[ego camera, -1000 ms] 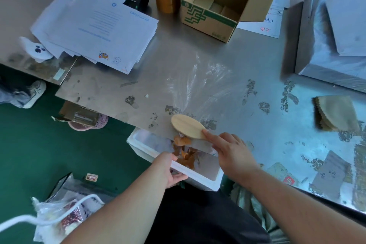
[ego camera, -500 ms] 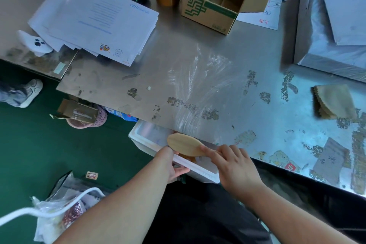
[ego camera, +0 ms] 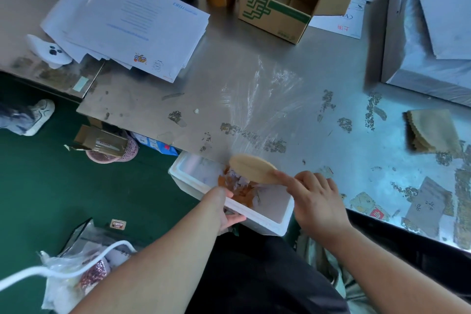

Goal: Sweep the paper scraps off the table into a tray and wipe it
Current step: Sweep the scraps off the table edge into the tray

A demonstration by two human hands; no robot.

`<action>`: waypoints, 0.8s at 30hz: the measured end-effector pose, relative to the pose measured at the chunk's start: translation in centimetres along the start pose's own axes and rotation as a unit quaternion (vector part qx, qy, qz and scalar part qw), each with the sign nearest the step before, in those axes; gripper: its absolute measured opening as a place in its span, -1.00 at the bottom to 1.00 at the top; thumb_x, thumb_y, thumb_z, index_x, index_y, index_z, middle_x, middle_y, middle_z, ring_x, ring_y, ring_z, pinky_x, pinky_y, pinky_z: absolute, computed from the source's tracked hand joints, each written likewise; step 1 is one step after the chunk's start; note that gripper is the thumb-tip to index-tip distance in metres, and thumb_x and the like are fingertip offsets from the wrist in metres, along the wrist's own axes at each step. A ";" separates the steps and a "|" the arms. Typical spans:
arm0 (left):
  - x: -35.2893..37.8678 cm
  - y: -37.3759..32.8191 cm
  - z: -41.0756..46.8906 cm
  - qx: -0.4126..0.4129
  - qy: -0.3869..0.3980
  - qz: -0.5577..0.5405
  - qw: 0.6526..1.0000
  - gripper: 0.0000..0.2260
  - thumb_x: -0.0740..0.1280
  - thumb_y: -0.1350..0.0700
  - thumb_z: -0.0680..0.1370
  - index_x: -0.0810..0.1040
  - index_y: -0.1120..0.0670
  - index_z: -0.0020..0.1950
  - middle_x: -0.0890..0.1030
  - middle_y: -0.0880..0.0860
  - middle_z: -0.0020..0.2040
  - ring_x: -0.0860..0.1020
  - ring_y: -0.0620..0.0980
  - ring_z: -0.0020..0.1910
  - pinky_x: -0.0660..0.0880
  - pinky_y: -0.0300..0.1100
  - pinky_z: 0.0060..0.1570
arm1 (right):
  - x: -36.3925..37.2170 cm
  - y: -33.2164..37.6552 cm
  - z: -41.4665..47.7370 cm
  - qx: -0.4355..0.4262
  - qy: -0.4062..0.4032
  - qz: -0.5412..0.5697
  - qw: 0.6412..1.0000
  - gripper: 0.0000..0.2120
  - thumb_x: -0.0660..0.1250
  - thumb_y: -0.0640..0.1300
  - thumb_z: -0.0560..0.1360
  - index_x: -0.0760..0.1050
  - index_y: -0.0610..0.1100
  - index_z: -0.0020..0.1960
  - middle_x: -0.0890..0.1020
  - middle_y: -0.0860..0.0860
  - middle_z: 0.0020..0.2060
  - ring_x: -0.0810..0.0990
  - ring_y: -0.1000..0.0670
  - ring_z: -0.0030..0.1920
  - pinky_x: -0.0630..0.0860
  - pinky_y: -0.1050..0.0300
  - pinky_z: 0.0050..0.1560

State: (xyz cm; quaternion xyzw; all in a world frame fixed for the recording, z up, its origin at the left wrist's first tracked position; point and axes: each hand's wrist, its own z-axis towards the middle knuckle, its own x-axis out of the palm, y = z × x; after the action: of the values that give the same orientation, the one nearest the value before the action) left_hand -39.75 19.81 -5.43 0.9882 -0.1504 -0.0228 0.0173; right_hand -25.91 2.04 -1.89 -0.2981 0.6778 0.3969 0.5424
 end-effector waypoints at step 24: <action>-3.8 -1.7 0.8 -0.004 -0.008 -0.007 1.000 -0.89 0.34 0.30 0.59 0.50 0.30 0.09 0.54 0.32 0.12 0.63 0.42 0.07 0.65 0.31 -0.08 | -2.6 6.0 23.4 -0.040 0.109 0.023 0.993 -0.57 0.05 -0.09 0.69 0.24 0.20 0.52 0.55 -0.08 0.22 0.48 -0.20 0.24 0.38 -0.16 0.28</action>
State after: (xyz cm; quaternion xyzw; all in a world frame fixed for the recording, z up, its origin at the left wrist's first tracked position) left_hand -42.92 22.50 -6.18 0.9889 -0.1438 -0.0319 0.0197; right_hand -18.67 25.16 -0.29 -0.3451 0.7231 0.4013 0.4438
